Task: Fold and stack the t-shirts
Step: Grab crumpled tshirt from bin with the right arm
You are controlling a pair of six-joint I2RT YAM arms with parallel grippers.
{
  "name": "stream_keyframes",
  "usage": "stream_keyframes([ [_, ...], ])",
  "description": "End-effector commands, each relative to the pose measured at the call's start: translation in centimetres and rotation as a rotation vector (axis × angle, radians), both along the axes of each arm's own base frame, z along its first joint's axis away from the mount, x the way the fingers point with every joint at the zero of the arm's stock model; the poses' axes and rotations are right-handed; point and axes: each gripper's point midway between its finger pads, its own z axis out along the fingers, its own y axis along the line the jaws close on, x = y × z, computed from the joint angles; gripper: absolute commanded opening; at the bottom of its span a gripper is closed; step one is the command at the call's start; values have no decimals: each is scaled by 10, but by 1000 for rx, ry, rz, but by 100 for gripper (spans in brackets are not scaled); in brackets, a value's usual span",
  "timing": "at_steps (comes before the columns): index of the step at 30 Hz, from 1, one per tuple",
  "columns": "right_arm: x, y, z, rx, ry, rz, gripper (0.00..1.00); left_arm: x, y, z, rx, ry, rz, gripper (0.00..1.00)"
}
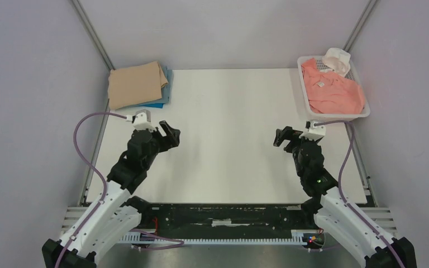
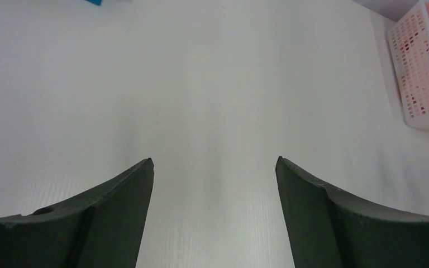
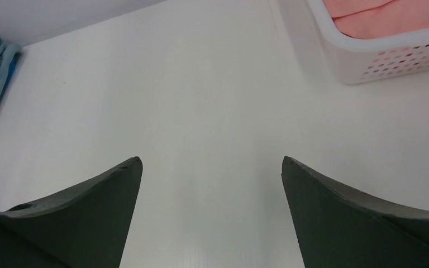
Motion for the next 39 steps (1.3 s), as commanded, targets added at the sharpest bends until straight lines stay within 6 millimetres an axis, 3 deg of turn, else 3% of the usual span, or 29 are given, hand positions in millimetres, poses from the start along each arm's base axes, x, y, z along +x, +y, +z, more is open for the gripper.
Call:
stream_keyframes([
  [1,14,0,44,8,-116,-23,98,4,3,5,7,-45,10,86],
  [4,26,13,59,-24,-134,31,98,5,-10,4,-53,-75,-35,86],
  [7,46,2,74,-49,-89,-77,98,6,-27,5,-112,-111,-113,86],
  [12,92,-37,98,-101,-12,-241,98,13,-23,3,-115,-143,-76,86],
  [19,152,-112,108,-267,116,-395,98,17,-10,-5,-68,-142,-12,86],
  [22,178,-141,91,-342,193,-394,98,19,-4,-8,-76,-160,24,86],
  [23,184,-164,83,-352,231,-419,98,20,-4,-9,-79,-163,31,86],
  [27,209,-210,52,-379,362,-384,98,20,-4,-16,-84,-172,30,86],
  [31,230,-255,34,-477,462,-422,98,23,-2,-22,-84,-186,43,86],
  [35,231,-294,25,-679,576,-530,98,25,-9,-24,-85,-189,15,86],
  [39,233,-320,20,-780,611,-587,98,29,-14,-26,-82,-178,-5,86],
])
